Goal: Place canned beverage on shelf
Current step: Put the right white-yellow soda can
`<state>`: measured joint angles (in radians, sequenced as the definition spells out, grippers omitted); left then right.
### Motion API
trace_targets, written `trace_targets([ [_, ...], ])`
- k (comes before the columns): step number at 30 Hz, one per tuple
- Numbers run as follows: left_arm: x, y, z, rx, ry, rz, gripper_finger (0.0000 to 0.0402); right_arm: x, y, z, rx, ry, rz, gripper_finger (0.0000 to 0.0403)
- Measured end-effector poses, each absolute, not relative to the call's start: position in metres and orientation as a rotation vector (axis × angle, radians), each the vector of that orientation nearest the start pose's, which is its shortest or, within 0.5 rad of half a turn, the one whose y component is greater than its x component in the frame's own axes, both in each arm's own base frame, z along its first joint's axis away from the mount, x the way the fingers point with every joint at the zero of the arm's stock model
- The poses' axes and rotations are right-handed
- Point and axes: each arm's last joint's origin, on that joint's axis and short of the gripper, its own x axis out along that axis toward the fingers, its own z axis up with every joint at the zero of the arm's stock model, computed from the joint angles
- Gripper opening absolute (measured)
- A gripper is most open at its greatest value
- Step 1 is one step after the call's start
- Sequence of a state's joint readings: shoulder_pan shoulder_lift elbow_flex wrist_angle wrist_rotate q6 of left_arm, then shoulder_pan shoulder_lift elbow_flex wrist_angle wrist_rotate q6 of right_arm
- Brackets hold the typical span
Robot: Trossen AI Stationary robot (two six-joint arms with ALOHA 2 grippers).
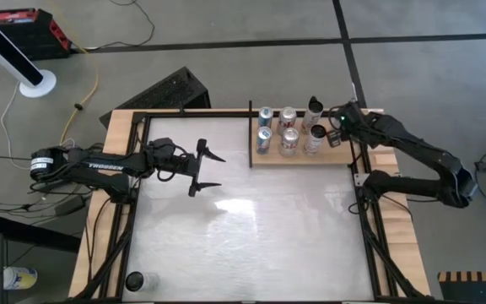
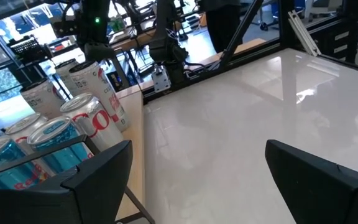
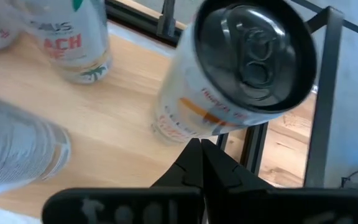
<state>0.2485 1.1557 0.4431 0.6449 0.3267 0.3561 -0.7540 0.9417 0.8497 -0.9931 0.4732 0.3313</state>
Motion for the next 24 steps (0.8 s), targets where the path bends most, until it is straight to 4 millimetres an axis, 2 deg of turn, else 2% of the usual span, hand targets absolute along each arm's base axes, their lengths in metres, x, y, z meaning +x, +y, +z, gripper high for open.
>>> trace_targets([
  [24,0.227,0.052,0.223,0.313,0.066,-0.076,0.0353,0.107,-0.133,0.274,0.368,0.884,-1.356,0.0018],
])
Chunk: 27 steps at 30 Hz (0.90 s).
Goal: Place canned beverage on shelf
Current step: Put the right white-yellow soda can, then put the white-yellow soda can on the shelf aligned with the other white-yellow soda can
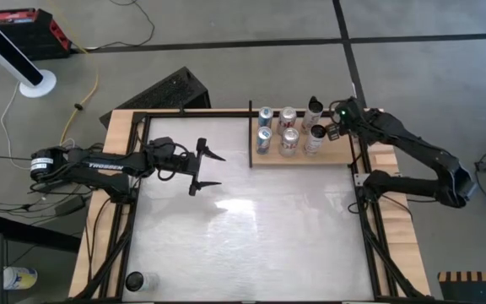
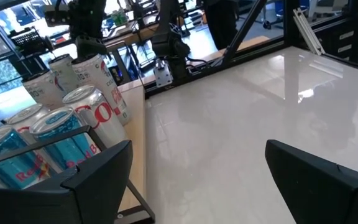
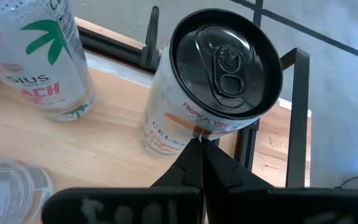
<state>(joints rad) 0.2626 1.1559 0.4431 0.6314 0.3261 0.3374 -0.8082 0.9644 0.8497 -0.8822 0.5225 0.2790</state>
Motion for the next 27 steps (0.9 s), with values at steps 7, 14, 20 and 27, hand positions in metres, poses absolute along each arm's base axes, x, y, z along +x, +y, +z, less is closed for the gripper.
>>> trace_targets([
  [7,0.228,0.052,0.223,0.313,0.059,-0.074,0.0353,0.109,-0.129,0.274,0.380,0.889,-1.301,0.0018],
  [14,0.228,0.052,0.228,0.209,0.013,-0.065,0.0353,0.109,-0.101,0.297,0.395,0.888,-1.190,0.0018],
  [20,0.230,0.042,0.233,0.042,-0.032,-0.059,0.0351,0.117,-0.068,0.307,0.382,0.813,-0.959,0.0018],
  [27,0.248,0.001,0.248,-0.126,0.256,-0.194,0.0346,0.129,-0.032,0.309,0.291,0.815,-0.710,0.0018],
])
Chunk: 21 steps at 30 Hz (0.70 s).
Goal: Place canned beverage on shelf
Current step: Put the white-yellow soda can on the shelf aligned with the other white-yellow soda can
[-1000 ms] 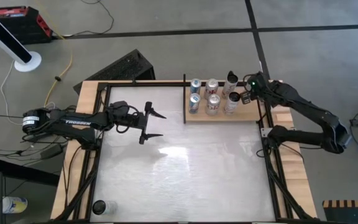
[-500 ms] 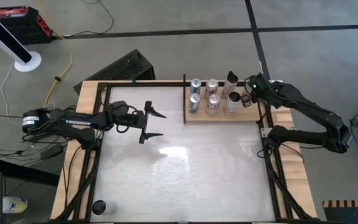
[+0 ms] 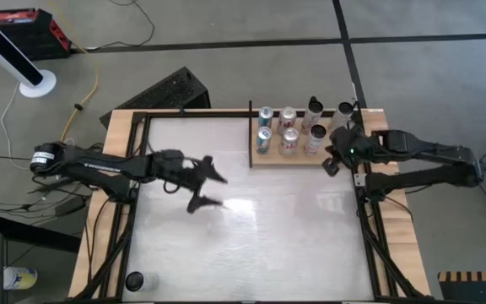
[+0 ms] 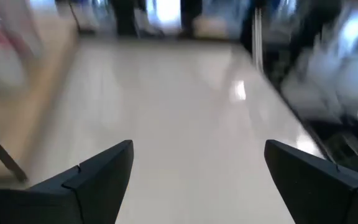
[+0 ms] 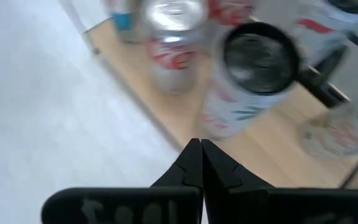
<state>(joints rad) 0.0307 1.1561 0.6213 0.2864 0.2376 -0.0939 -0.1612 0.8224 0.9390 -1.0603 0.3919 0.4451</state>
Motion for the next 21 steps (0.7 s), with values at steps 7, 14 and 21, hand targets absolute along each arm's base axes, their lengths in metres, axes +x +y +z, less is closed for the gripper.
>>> trace_targets([
  [7,0.240,-0.056,0.306,-0.073,0.615,-0.028,0.0345,0.132,-0.007,0.309,0.199,0.807,-0.586,0.0022],
  [14,0.221,-0.095,0.327,-0.192,0.611,-0.031,0.0345,0.132,0.017,0.309,0.142,0.759,-0.504,0.0022],
  [21,0.198,-0.118,0.315,-0.344,0.776,-0.010,0.0345,0.138,0.047,0.290,0.160,0.658,-0.415,0.0023],
])
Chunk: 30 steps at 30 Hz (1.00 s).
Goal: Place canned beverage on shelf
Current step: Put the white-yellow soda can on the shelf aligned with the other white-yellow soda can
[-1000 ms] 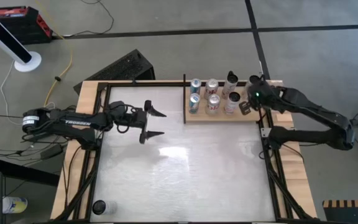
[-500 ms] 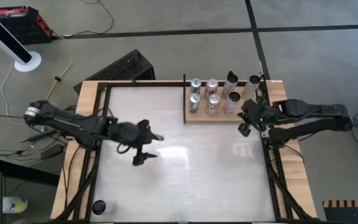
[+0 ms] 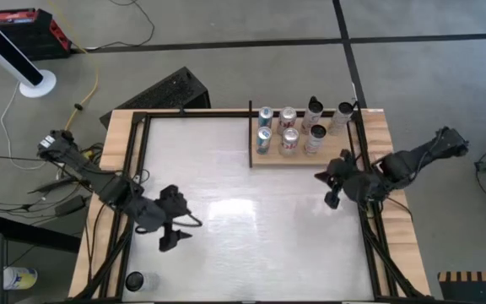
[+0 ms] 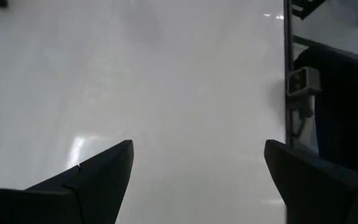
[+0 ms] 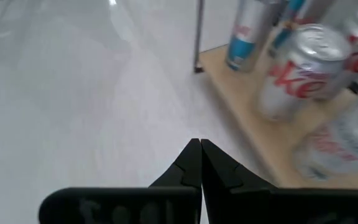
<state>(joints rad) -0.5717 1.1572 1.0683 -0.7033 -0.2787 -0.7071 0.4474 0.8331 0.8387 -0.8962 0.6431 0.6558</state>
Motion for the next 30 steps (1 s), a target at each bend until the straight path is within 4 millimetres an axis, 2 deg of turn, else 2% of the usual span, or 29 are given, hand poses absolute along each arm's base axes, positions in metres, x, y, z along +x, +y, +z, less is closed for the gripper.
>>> trace_targets([
  [9,0.178,-0.146,0.315,-0.372,0.817,-0.113,0.0345,0.163,0.076,0.268,0.225,0.585,-0.382,0.0024],
  [18,0.142,-0.181,0.308,-0.368,0.882,-0.223,0.0345,0.201,0.102,0.252,0.269,0.522,-0.338,0.0024],
  [24,0.117,-0.200,0.311,-0.386,0.824,-0.272,0.0345,0.213,0.108,0.242,0.268,0.533,-0.343,0.0024],
  [30,0.098,-0.227,0.305,-0.393,0.807,-0.345,0.0345,0.219,0.104,0.242,0.315,0.503,-0.364,0.0024],
])
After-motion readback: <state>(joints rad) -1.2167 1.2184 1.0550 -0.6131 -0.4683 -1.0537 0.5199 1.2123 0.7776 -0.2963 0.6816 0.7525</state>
